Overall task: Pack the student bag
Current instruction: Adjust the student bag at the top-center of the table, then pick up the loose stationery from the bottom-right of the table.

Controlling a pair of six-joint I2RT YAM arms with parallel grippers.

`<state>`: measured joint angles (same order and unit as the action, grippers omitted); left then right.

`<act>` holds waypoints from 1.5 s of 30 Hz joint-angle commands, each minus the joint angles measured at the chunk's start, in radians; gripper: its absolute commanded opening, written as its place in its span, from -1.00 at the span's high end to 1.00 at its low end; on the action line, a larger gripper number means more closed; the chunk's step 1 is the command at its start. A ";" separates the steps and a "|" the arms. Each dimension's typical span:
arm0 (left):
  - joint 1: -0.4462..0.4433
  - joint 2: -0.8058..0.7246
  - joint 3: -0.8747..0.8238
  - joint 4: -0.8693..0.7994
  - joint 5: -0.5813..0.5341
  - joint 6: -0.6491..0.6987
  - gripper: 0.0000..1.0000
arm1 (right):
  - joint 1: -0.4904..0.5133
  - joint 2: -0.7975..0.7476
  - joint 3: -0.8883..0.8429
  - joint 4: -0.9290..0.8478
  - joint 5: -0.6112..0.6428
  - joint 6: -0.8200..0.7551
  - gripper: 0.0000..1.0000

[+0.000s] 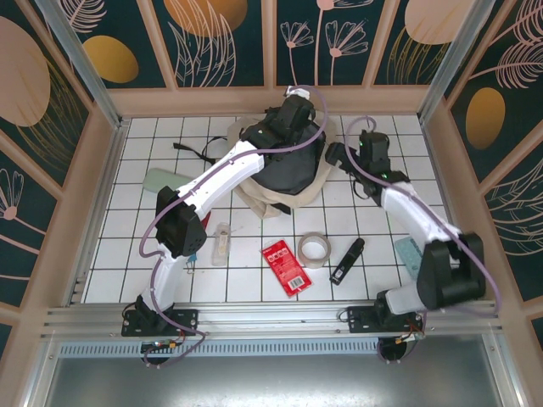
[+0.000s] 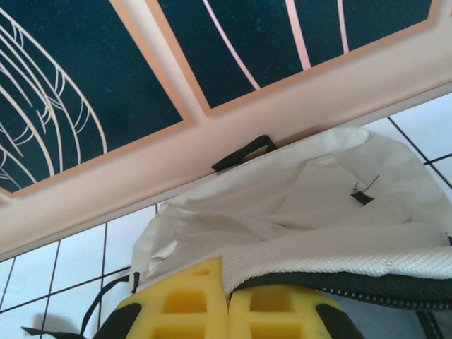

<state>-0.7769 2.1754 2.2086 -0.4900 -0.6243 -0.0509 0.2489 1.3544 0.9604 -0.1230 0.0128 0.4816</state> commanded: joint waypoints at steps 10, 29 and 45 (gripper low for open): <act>0.002 -0.102 -0.192 0.258 0.080 0.002 1.00 | 0.258 -0.361 -0.287 -0.450 0.185 0.379 -0.48; 0.001 -0.143 -0.273 0.311 0.130 0.009 1.00 | 0.321 -0.473 -0.457 -0.659 0.156 0.518 -0.38; 0.001 -0.146 -0.272 0.297 0.141 0.002 1.00 | 0.158 -0.463 -0.521 -0.481 0.043 0.417 0.48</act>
<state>-0.7769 2.0815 1.9312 -0.2359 -0.5007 -0.0387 0.4183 0.9009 0.4419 -0.6304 0.0681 0.9127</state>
